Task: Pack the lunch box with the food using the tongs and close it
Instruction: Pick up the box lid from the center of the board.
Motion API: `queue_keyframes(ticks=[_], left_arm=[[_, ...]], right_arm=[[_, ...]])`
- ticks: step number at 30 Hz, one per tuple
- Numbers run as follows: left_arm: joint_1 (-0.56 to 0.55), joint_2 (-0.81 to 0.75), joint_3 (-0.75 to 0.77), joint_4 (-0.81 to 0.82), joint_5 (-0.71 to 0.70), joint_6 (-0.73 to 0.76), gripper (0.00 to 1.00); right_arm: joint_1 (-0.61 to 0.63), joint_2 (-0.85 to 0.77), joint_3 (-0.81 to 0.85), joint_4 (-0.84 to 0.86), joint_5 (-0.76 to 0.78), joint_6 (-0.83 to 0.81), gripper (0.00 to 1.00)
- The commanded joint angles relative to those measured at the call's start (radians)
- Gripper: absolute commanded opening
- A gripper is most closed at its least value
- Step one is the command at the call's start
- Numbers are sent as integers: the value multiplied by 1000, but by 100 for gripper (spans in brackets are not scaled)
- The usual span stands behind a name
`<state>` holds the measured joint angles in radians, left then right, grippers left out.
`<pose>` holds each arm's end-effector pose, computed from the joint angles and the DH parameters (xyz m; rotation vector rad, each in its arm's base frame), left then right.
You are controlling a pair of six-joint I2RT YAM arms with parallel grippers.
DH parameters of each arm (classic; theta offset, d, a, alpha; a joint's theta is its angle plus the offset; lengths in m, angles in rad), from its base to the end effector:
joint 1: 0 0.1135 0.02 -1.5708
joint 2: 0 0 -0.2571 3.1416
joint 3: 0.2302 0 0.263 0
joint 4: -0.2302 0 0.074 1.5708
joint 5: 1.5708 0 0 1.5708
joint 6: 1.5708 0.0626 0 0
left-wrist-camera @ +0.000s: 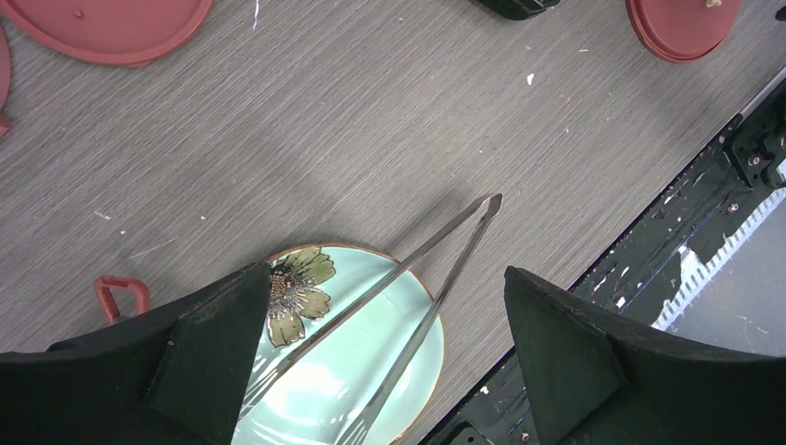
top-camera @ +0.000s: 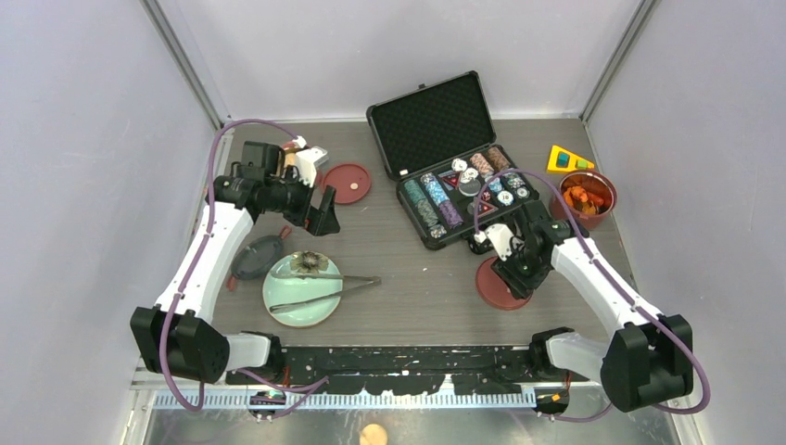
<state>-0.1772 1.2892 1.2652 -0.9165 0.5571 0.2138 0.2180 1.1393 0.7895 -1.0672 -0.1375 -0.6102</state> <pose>0.2707 -0.0821 0.3116 0.6923 2.3331 -0.6784 0.1880 0.0504 0.1813 -1.2054 2.7037 0.1555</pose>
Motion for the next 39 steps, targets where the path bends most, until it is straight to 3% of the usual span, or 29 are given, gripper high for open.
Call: queue_keyframes(ticks=[1,16,22,25,30,39], left_arm=[[-6,-37,1,31,0,0,100],[-5,-27,13,34,-11,-11,100],[-5,-26,12,40,-24,-9,100],[-5,-25,13,43,-26,-10,100],[-5,-25,25,17,-11,14,100],[-21,-77,77,-22,15,73,100]], right_arm=[[30,21,-6,101,47,37,47],[98,173,-64,259,103,49,46],[130,204,-71,272,100,69,39],[147,220,-72,271,104,77,32],[149,219,-21,212,99,115,1],[148,121,185,-12,-59,185,1]])
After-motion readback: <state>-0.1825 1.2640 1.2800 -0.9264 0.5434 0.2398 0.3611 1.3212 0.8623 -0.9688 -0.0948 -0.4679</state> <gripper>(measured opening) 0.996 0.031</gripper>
